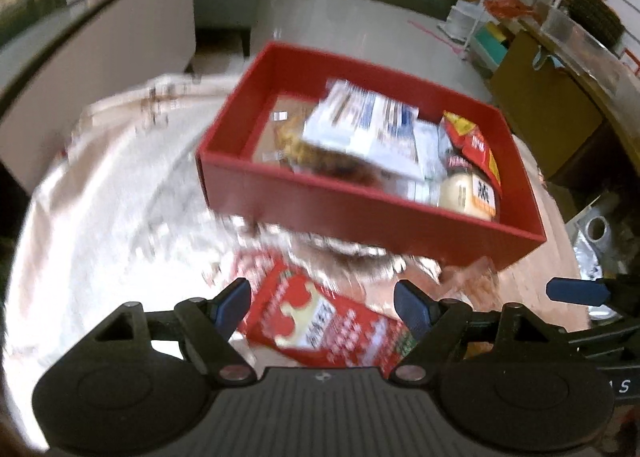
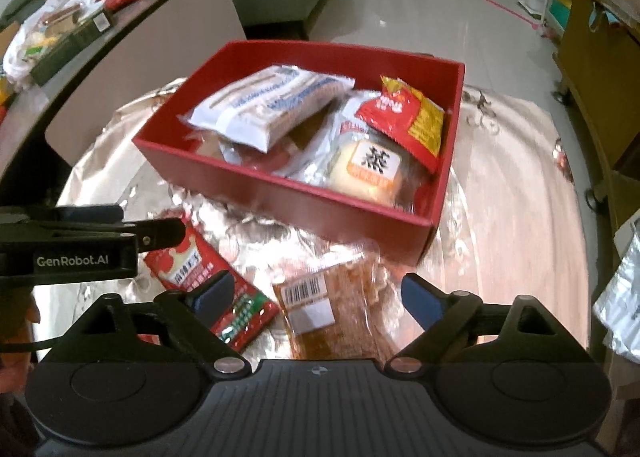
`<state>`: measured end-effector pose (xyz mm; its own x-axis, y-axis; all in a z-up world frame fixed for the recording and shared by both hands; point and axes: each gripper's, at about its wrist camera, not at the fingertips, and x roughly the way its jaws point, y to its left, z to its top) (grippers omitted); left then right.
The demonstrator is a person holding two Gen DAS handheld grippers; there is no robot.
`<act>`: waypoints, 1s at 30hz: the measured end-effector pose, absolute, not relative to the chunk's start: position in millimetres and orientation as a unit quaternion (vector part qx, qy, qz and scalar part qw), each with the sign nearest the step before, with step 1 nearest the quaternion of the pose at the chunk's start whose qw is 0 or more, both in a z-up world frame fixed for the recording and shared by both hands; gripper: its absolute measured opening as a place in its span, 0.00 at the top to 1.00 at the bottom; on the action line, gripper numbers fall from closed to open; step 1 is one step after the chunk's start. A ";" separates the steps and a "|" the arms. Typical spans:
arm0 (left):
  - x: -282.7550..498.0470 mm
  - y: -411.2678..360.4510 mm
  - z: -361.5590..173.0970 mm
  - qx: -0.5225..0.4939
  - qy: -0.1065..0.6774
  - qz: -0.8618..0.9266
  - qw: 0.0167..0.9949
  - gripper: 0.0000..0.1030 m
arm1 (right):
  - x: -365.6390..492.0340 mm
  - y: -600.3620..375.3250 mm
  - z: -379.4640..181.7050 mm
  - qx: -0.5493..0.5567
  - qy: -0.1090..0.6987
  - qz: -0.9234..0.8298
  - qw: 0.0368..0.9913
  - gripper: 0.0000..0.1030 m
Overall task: Organize snacks
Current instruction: 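Move the left gripper to the red spicy-strip packet while the right gripper moves to the brown pastry bag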
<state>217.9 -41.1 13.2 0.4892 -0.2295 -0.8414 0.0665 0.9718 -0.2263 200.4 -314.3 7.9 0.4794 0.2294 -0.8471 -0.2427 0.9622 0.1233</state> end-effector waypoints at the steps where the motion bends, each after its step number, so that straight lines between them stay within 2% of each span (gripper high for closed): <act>1: 217.6 -41.5 9.6 -0.091 0.505 -0.085 0.854 0.30 | 199.8 -315.2 8.1 -0.007 0.492 0.138 0.859 0.07; 9: 229.5 -56.2 -19.2 -0.171 0.564 -0.063 0.805 0.29 | 200.1 -325.1 12.6 0.002 0.487 0.141 0.862 0.07; 11: 233.9 -58.2 -20.9 -0.192 0.562 -0.044 0.803 0.22 | 200.0 -327.3 13.6 0.004 0.487 0.143 0.862 0.07; 13: 237.3 -62.4 -21.9 -0.201 0.561 -0.025 0.803 0.20 | 200.4 -330.1 14.6 0.007 0.486 0.145 0.862 0.07; 18: 230.5 -84.4 -25.5 -0.153 0.537 0.013 0.830 0.21 | 203.4 -336.4 16.7 0.009 0.491 0.142 0.860 0.07; 23: 208.4 -99.5 -29.4 -0.049 0.524 0.007 0.850 0.24 | 203.0 -348.4 23.9 0.028 0.485 0.143 0.862 0.06; 30: 181.9 -60.1 -35.7 -0.064 0.575 -0.001 0.816 0.28 | 194.8 -361.7 35.6 0.046 0.470 0.152 0.868 0.04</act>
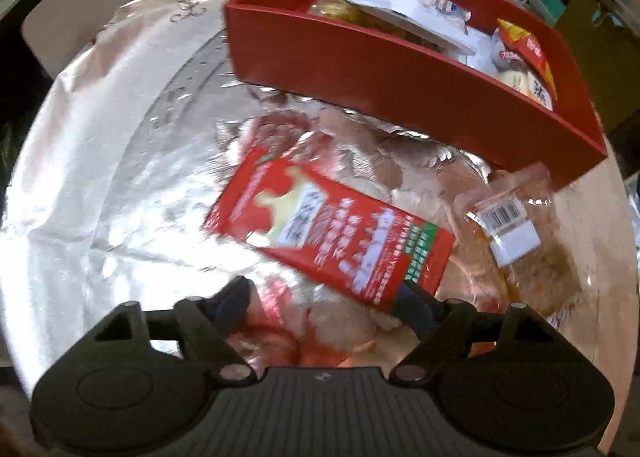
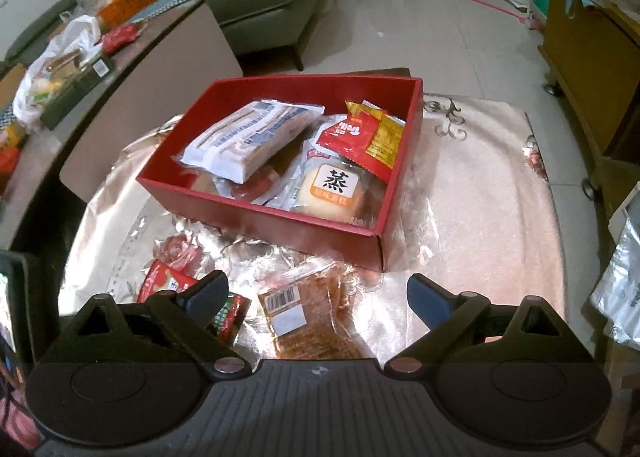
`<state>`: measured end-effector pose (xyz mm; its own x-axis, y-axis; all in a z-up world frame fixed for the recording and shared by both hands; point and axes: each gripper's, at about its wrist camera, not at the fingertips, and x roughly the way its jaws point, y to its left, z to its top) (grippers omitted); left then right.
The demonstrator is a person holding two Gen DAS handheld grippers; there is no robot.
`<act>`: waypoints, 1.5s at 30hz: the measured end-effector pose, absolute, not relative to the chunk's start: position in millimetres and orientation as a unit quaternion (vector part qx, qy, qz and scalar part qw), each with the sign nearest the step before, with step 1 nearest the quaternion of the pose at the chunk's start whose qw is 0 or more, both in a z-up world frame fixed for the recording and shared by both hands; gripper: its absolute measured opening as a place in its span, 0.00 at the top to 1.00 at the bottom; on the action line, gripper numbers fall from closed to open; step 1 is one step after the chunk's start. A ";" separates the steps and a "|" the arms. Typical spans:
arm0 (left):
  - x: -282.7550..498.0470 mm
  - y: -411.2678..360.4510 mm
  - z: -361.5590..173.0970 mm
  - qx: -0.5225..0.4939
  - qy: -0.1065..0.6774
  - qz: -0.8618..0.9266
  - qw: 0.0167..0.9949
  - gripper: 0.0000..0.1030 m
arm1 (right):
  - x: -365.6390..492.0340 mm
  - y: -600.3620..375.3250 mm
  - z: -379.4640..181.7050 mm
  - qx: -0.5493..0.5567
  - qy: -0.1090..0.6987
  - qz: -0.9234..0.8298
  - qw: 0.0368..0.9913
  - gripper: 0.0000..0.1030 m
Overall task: Organize snacks
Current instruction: 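Move the left gripper to the red spicy-strip packet while the right gripper moves to the brown pastry bag, then close the left gripper on the red spicy-strip packet while the right gripper closes on the brown pastry bag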
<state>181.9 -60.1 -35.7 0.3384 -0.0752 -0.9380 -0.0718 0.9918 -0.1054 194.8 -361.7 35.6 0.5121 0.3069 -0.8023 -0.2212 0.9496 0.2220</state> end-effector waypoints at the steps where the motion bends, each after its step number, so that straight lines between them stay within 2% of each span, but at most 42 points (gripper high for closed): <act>1: 178.9 -54.7 -34.6 -0.065 0.583 0.009 0.810 0.31 | 194.0 -362.5 36.2 0.046 0.469 0.154 0.868 0.04; 8: 176.8 -46.3 -17.6 -0.094 0.573 -0.026 0.814 0.31 | 192.2 -363.4 37.9 0.050 0.468 0.160 0.868 0.03; 12: 201.0 -40.5 -32.4 -0.211 0.571 0.053 0.792 0.31 | 193.0 -361.8 38.5 0.049 0.467 0.161 0.868 0.03; 14: 206.8 -45.2 -39.2 -0.246 0.565 0.091 0.782 0.28 | 192.4 -362.0 38.4 0.049 0.467 0.163 0.867 0.02; 19: 211.4 -85.4 -43.0 -0.166 0.550 0.128 0.808 0.26 | 192.2 -366.6 37.1 0.048 0.472 0.160 0.866 0.02; 22: 202.1 -100.9 -45.5 -0.087 0.546 0.098 0.827 0.29 | 191.7 -368.0 38.9 0.051 0.470 0.162 0.866 0.02; 26: 185.5 -81.1 -43.1 -0.061 0.558 0.059 0.825 0.46 | 189.9 -362.8 38.9 0.045 0.473 0.171 0.863 0.01; 30: 173.4 -46.6 -43.7 -0.040 0.584 0.046 0.810 0.50 | 187.4 -353.0 29.1 0.024 0.488 0.177 0.854 0.00; 33: 169.0 -27.3 -43.6 -0.080 0.584 0.039 0.807 0.50 | 188.6 -340.5 13.4 0.003 0.508 0.182 0.842 0.00; 34: 169.1 -24.6 -44.1 -0.090 0.581 0.040 0.808 0.49 | 189.8 -336.2 8.5 -0.004 0.512 0.184 0.839 0.00; 36: 171.3 -21.2 -46.9 -0.108 0.576 0.040 0.809 0.38 | 193.1 -326.1 -2.4 -0.022 0.521 0.187 0.832 0.00; 38: 172.1 -20.4 -50.9 -0.110 0.573 0.025 0.812 0.19 | 198.2 -316.5 -15.2 -0.043 0.531 0.178 0.827 0.00; 40: 168.8 -27.7 -52.6 -0.100 0.566 0.013 0.818 0.12 | 202.8 -309.9 -25.8 -0.055 0.539 0.174 0.822 0.00; 45: 169.4 -35.0 -57.6 -0.063 0.545 0.014 0.836 0.08 | 212.3 -302.7 -55.4 -0.076 0.564 0.150 0.809 0.00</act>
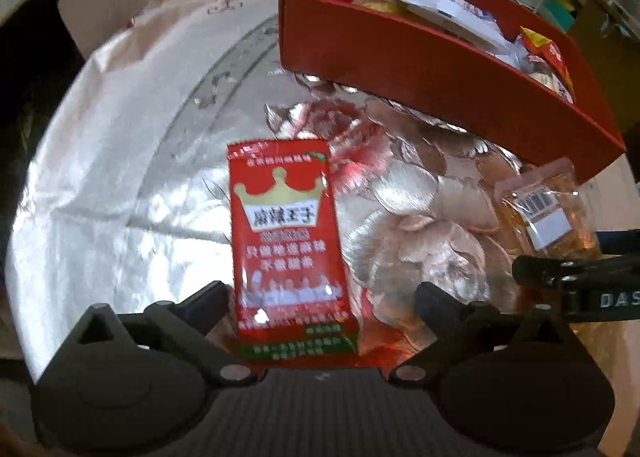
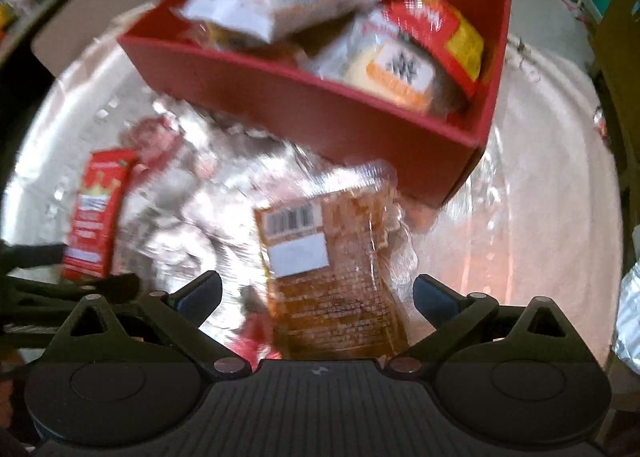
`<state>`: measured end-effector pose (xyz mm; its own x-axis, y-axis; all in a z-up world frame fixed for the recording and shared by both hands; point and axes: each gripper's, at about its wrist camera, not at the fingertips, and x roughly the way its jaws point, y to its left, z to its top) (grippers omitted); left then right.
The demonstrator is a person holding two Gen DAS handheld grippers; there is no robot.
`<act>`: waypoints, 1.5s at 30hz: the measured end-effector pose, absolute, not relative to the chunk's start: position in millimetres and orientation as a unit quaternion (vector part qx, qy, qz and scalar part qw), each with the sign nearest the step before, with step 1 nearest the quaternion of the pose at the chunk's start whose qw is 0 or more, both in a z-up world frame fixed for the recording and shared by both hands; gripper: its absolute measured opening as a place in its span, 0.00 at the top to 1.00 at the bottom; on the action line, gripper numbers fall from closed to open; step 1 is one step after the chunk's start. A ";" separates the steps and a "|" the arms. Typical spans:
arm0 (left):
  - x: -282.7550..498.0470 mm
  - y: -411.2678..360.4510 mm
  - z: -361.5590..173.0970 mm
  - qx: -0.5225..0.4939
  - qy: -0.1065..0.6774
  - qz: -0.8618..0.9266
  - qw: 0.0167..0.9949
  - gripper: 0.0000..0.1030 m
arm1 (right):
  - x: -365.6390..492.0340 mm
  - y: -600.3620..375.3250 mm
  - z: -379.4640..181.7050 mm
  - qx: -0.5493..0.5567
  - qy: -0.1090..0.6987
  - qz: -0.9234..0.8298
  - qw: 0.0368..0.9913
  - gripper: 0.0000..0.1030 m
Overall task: Organize snacks
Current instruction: 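Close the left gripper on the red spicy-strip packet while the right gripper closes on the brown pastry bag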
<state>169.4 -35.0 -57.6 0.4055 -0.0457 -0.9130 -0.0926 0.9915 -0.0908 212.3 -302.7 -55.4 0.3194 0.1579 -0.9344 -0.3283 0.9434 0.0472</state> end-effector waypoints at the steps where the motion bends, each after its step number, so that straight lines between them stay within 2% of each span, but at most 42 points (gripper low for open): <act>1: 169.1 -36.9 -57.1 -0.052 0.539 0.017 0.841 0.08 | 211.2 -299.1 -55.9 -0.087 0.555 0.144 0.814 0.00; 3: 171.0 -38.5 -60.1 -0.033 0.530 0.018 0.847 0.03 | 209.4 -292.9 -57.1 -0.099 0.556 0.130 0.815 0.00; 12: 158.2 -34.1 -59.2 -0.023 0.507 -0.002 0.861 0.04 | 183.2 -301.4 -59.6 -0.102 0.508 0.146 0.843 0.00; 17: 161.0 -34.4 -59.7 -0.013 0.518 -0.010 0.855 0.03 | 185.2 -299.9 -56.6 -0.115 0.527 0.142 0.830 0.00; 18: 161.8 -34.9 -59.4 -0.013 0.521 -0.009 0.853 0.04 | 181.9 -296.6 -54.9 -0.121 0.525 0.146 0.829 0.03; 20: 161.1 -35.6 -58.8 -0.014 0.522 -0.008 0.853 0.08 | 178.3 -288.9 -52.4 -0.130 0.519 0.150 0.831 0.11; 21: 160.4 -36.5 -57.9 -0.012 0.521 -0.009 0.853 0.10 | 176.5 -287.5 -51.1 -0.127 0.519 0.153 0.832 0.19; 23: 158.1 -36.5 -53.9 -0.011 0.518 -0.012 0.855 0.28 | 170.9 -284.9 -48.6 -0.129 0.516 0.155 0.833 0.26; 25: 155.0 -35.4 -49.4 -0.010 0.513 -0.013 0.858 0.42 | 165.8 -283.2 -48.8 -0.126 0.518 0.153 0.832 0.28; 26: 154.0 -34.5 -47.7 -0.010 0.512 -0.017 0.859 0.45 | 163.4 -282.5 -48.5 -0.126 0.517 0.152 0.833 0.29; 31: 150.3 -31.3 -44.2 -0.014 0.513 -0.027 0.858 0.50 | 152.1 -277.6 -44.6 -0.110 0.518 0.158 0.833 0.37; 45: 146.8 -29.0 -31.0 -0.035 0.500 -0.045 0.864 0.52 | 148.5 -292.9 -21.3 -0.055 0.491 0.154 0.856 0.42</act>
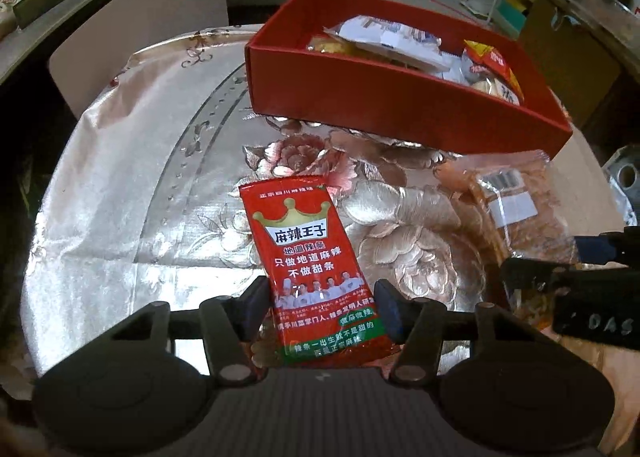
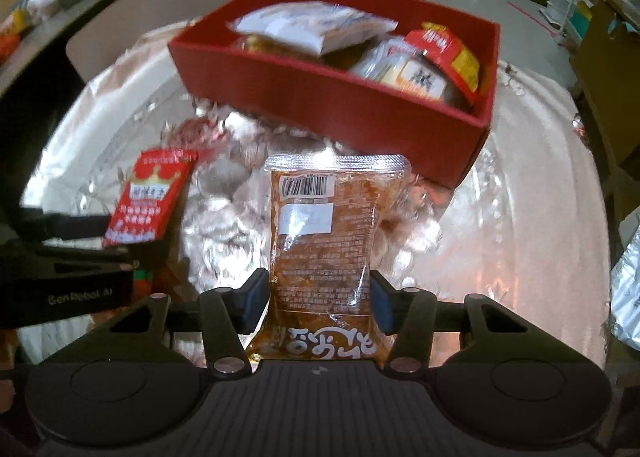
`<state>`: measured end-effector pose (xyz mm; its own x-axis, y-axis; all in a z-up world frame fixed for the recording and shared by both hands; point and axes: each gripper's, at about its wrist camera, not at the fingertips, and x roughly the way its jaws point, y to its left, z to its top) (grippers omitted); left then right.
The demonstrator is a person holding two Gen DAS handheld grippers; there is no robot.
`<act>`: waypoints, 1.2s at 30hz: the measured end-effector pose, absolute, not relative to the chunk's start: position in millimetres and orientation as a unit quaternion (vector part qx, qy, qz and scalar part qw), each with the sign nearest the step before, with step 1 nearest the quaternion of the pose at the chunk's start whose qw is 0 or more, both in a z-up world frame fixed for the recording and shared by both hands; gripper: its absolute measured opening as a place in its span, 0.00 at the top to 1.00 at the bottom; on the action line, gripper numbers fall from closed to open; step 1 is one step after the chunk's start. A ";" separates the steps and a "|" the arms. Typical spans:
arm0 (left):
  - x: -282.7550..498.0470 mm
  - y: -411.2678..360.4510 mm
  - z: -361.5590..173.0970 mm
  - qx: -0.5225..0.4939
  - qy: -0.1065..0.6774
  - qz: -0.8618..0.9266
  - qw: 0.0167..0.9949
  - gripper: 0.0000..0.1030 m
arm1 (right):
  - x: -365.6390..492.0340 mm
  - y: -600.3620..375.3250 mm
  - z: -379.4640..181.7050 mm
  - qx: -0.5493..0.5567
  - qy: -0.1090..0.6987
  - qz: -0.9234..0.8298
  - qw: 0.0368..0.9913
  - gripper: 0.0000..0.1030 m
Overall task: Organize snacks
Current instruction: 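Close the left gripper on the red spicy-strip packet while the right gripper closes on the brown pastry bag, then lift the spicy-strip packet and pastry bag and carry both over the red box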
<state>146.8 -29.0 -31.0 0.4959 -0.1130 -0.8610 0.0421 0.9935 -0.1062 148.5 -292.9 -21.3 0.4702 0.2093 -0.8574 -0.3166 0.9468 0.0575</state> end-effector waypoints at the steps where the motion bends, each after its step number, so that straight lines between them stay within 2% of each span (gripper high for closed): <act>1: 147.3 -28.2 -30.3 -0.039 0.499 -0.046 0.864 0.52 | 149.2 -295.7 -17.7 -0.047 0.487 0.155 0.858 0.42; 24: 151.3 -32.1 5.3 -0.054 0.453 -0.075 0.887 0.53 | 161.5 -317.6 22.5 0.011 0.433 0.157 0.888 0.41; 25: 151.6 -31.3 8.5 -0.057 0.448 -0.075 0.889 0.59 | 162.1 -320.8 25.6 0.016 0.428 0.155 0.890 0.41; 26: 152.1 -30.9 11.4 -0.057 0.444 -0.077 0.891 0.69 | 162.6 -324.2 28.9 0.021 0.424 0.153 0.893 0.41; 34: 162.5 -33.6 14.8 -0.082 0.455 -0.104 0.881 0.70 | 167.0 -352.7 46.5 0.059 0.398 0.134 0.906 0.41; 36: 163.7 -38.2 6.4 -0.080 0.466 -0.099 0.875 0.64 | 167.6 -358.6 48.4 0.066 0.394 0.131 0.907 0.41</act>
<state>163.7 -38.2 6.4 0.5451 -0.2489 -0.8006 0.0989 0.9673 -0.2334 167.6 -358.6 48.4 0.6547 0.2893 -0.6984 -0.1848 0.9571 0.2232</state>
